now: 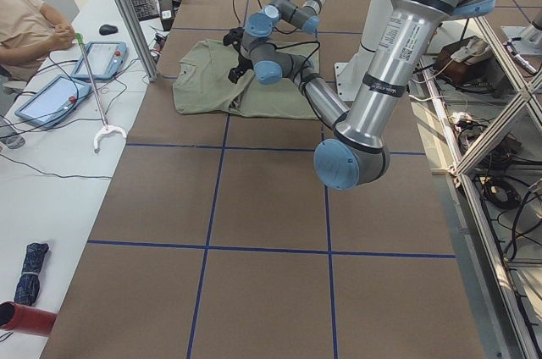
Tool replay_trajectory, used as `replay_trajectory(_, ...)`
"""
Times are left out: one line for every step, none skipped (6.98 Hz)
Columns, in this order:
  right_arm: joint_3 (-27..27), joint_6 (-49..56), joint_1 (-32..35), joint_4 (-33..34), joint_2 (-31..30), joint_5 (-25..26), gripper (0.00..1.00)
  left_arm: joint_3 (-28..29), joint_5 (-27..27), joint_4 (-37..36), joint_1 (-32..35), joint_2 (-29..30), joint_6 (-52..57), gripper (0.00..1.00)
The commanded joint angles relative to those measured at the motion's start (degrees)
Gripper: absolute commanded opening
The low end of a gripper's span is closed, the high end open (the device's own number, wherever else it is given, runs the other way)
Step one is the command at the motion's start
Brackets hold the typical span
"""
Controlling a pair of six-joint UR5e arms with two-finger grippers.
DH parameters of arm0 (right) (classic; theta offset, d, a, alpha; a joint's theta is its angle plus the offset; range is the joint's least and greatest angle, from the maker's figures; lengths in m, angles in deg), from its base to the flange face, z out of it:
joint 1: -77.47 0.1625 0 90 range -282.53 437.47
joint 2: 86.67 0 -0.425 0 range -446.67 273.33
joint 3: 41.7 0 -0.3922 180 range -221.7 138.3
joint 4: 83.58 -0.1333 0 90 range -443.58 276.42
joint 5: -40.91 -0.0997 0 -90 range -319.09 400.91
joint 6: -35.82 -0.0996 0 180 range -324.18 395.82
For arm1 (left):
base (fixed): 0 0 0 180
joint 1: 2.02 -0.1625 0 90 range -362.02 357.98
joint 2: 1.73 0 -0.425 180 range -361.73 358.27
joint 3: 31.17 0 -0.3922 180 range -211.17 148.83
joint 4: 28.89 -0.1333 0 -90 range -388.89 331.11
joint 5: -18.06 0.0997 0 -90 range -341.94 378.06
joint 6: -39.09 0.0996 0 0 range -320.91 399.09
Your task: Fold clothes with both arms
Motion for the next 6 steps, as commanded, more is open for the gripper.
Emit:
replay_trajectory(6.0,5.8,1.9,0.6,-6.4,0.2,0.0,0.0,0.0,0.9,-0.1,0.2,-2.0,1.0)
replay_trajectory(5.8,8.1,2.9,0.5,-6.9,0.2,0.0,0.2,0.0,1.6,-0.2,0.1,-2.1,1.0)
replay_trajectory(4.9,8.7,3.7,0.5,-6.9,0.2,0.0,0.2,0.0,1.6,-0.2,0.1,-2.1,1.0)
replay_trajectory(4.3,10.8,4.2,0.4,-6.9,0.6,0.0,0.1,0.0,1.6,-0.1,0.1,-2.1,1.0)
replay_trajectory(4.2,11.8,4.3,0.3,-6.9,1.3,0.0,0.1,0.0,1.6,-0.2,0.1,-2.1,1.0)
replay_trajectory(4.0,11.9,4.3,0.3,-6.9,1.6,0.0,0.0,0.0,1.6,-0.2,0.1,-2.1,1.0)
